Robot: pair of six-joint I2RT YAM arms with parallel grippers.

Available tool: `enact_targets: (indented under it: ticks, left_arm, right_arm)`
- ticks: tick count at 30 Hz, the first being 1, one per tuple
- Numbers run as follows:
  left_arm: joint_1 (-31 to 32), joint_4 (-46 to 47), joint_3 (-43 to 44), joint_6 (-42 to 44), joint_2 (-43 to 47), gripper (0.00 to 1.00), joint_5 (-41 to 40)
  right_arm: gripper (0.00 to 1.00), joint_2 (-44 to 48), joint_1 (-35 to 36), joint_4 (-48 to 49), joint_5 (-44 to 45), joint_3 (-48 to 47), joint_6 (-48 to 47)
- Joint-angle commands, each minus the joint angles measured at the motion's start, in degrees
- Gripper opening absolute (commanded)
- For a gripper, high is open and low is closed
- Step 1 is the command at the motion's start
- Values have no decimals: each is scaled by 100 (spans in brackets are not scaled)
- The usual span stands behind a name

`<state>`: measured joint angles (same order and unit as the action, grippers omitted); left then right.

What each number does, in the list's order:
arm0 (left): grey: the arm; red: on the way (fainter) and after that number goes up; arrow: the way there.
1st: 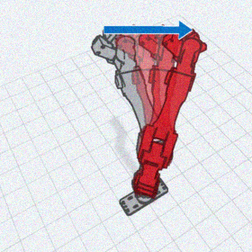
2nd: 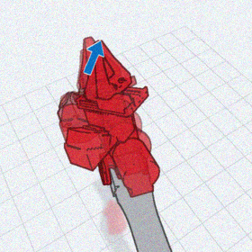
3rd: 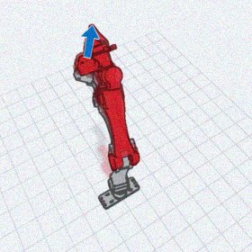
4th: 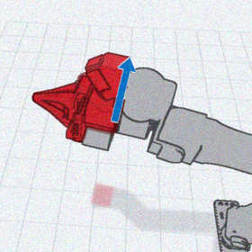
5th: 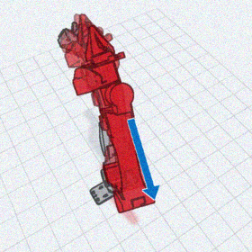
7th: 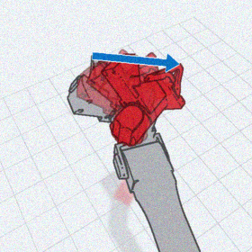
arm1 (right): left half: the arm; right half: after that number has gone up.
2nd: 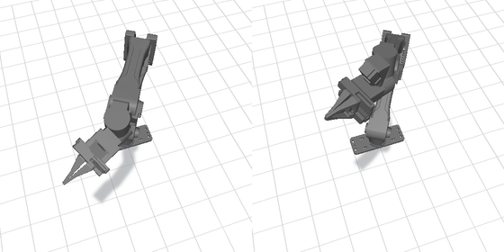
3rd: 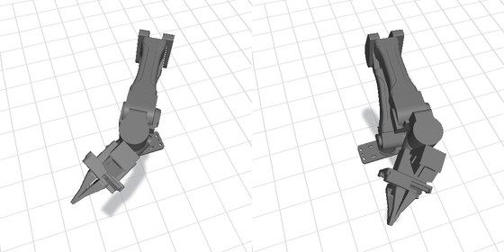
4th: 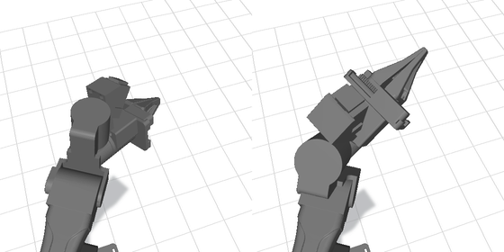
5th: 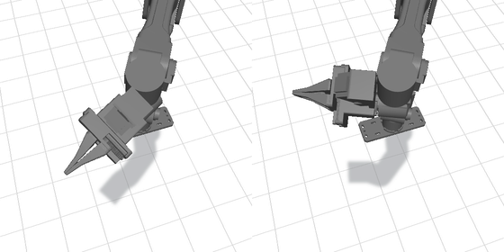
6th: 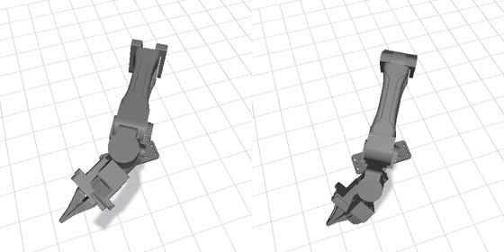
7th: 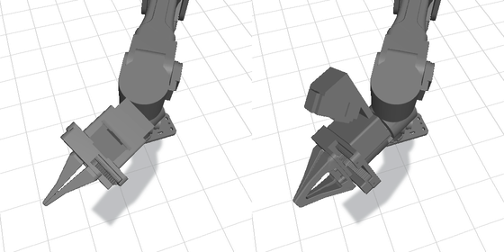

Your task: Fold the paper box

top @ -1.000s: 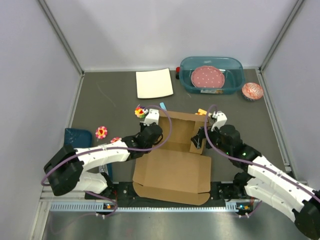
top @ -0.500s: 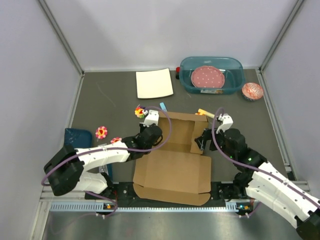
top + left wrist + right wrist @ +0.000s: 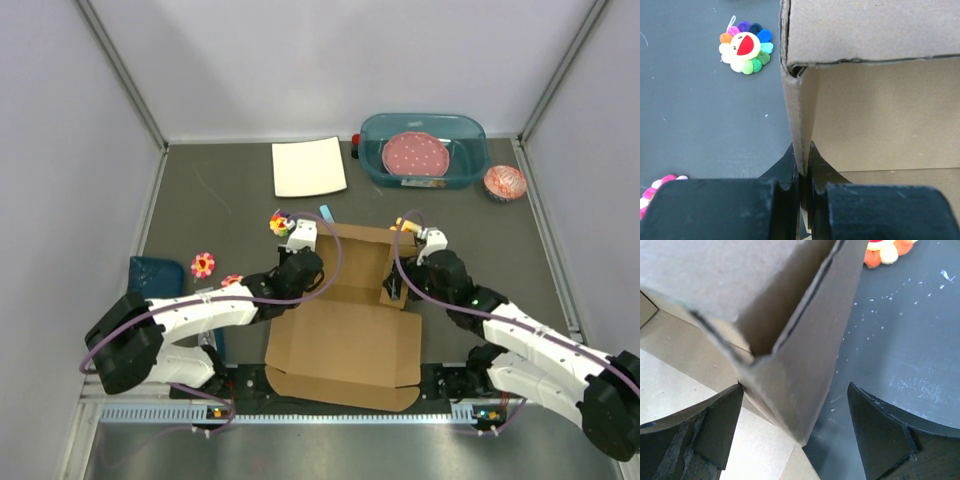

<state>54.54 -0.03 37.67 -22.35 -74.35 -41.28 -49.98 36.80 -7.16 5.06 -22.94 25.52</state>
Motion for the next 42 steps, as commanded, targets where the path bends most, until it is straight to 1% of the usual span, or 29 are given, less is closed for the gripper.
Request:
enact_targets:
  ticks: [1,4,10,16,19,21,23,25,26,27,28,31,35,37,39,41,42]
  left_arm:
    - [30,144,109,152,140,0,67]
    - [30,153,109,161,148,0,76]
    - [39,170,118,152,96,0,137]
    - [48,188,179,178,25,0,164]
    - [65,188,206,196,-1,0,164]
    - [65,188,214,196,-18,0,164]
    - [74,188,197,205,-45,0,164]
    - [65,188,197,205,-62,0,164]
    - [65,197,197,187,-80,0,173]
    - [74,205,206,178,-89,0,181]
    - [65,197,206,170,-106,0,181]
    - [74,197,214,169,-124,0,173]
    - [74,197,206,170,-124,0,146]
    - [65,197,197,169,-150,0,137]
    - [74,205,197,169,-150,0,129]
    - [74,188,206,170,-168,0,120]
    - [74,197,188,161,-168,0,111]
  right_arm:
    - [85,-302,73,628,-172,-255,-73]
    - [84,-399,73,637,-128,-299,-108]
    - [81,-890,117,426,91,-509,-161]
    - [74,-1365,275,320,434,-747,-187]
    - [69,-1594,319,373,461,-817,-188]
    - [69,-1656,346,443,435,-818,-179]
    - [72,-1612,363,513,434,-791,-179]
    - [72,-1647,372,531,478,-826,-196]
    - [71,-1699,372,505,513,-844,-214]
    - [69,-1743,372,444,574,-905,-223]
    - [61,-1857,372,417,575,-923,-257]
    - [28,-1937,372,452,593,-932,-223]
    - [26,-1893,372,505,593,-905,-223]
    - [29,-1841,363,487,575,-914,-249]
    - [30,-1788,372,452,628,-949,-240]
    - [23,-1744,389,313,706,-984,-258]
    - [16,-1735,390,233,881,-1037,-275]
